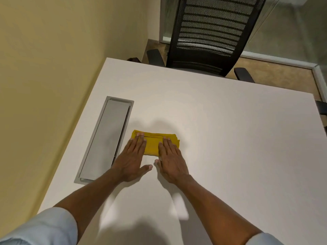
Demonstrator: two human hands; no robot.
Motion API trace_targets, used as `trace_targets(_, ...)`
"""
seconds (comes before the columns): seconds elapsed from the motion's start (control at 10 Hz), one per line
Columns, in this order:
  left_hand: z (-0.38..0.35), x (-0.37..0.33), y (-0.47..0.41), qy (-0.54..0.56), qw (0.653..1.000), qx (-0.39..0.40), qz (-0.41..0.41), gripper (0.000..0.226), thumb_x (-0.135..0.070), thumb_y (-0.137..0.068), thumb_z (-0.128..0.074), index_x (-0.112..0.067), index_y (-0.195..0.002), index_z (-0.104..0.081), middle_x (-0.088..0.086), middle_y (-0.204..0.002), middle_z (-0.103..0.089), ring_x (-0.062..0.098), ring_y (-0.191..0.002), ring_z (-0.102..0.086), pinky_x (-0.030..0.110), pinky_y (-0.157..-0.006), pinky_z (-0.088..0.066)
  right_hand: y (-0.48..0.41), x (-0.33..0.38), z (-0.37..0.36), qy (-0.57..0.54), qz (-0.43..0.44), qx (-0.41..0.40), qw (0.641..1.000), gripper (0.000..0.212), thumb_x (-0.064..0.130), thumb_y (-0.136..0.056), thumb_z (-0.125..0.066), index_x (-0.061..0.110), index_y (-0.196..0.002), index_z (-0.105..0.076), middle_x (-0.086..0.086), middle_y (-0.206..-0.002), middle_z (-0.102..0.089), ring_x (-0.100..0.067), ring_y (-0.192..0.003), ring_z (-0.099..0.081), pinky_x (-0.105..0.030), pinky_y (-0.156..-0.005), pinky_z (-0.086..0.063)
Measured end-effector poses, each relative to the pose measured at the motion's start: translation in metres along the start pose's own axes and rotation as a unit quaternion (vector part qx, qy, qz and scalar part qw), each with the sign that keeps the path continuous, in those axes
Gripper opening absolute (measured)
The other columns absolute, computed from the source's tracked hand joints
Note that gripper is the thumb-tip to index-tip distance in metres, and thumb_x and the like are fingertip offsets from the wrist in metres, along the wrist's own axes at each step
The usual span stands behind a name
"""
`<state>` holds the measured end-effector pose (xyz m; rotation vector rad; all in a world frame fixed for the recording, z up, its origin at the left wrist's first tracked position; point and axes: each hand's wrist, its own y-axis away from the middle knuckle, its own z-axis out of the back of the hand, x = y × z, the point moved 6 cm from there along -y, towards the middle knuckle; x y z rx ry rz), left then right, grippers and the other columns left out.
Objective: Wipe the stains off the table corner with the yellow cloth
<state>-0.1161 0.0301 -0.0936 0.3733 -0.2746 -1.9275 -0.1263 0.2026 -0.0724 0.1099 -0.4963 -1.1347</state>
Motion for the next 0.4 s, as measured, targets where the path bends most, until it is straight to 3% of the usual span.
trace_targets(0.1,-0.01,0.018,0.0,0.032,0.999,0.028,0.023,0.123,-0.09,-0.096,-0.025,-0.001,-0.166,0.025,0.018,-0.174,0.037,0.035,-0.164,0.031,0.05,-0.137,0.01,0.006,-0.01,0.001,-0.007,-0.015,-0.003,1.0,0.079,0.048,-0.107,-0.042,0.006,-0.166,-0.011,-0.014,-0.177,0.001,-0.029,-0.165,0.004,-0.043,-0.135,-0.009)
trace_targets(0.3,0.001,0.025,-0.004,0.043,0.996,0.059,0.047,0.122,-0.083,-0.1,-0.038,-0.001,-0.168,0.02,0.019,-0.175,0.035,0.038,-0.167,0.023,0.05,-0.138,0.002,0.026,-0.037,0.011,-0.033,-0.084,-0.017,0.996,0.077,0.047,-0.107,-0.045,0.005,-0.165,-0.015,-0.017,-0.176,-0.007,-0.032,-0.164,-0.005,-0.044,-0.132,-0.021)
trace_targets(0.4,0.018,0.012,0.002,0.009,0.998,0.033,0.047,0.122,-0.079,-0.099,-0.049,-0.001,-0.171,0.01,0.024,-0.176,0.03,0.041,-0.167,0.021,0.052,-0.137,0.002,0.047,-0.043,0.028,-0.029,-0.104,-0.051,0.993,0.069,0.042,-0.106,-0.051,0.008,-0.162,-0.027,-0.02,-0.168,-0.03,-0.037,-0.155,-0.03,-0.046,-0.124,-0.034)
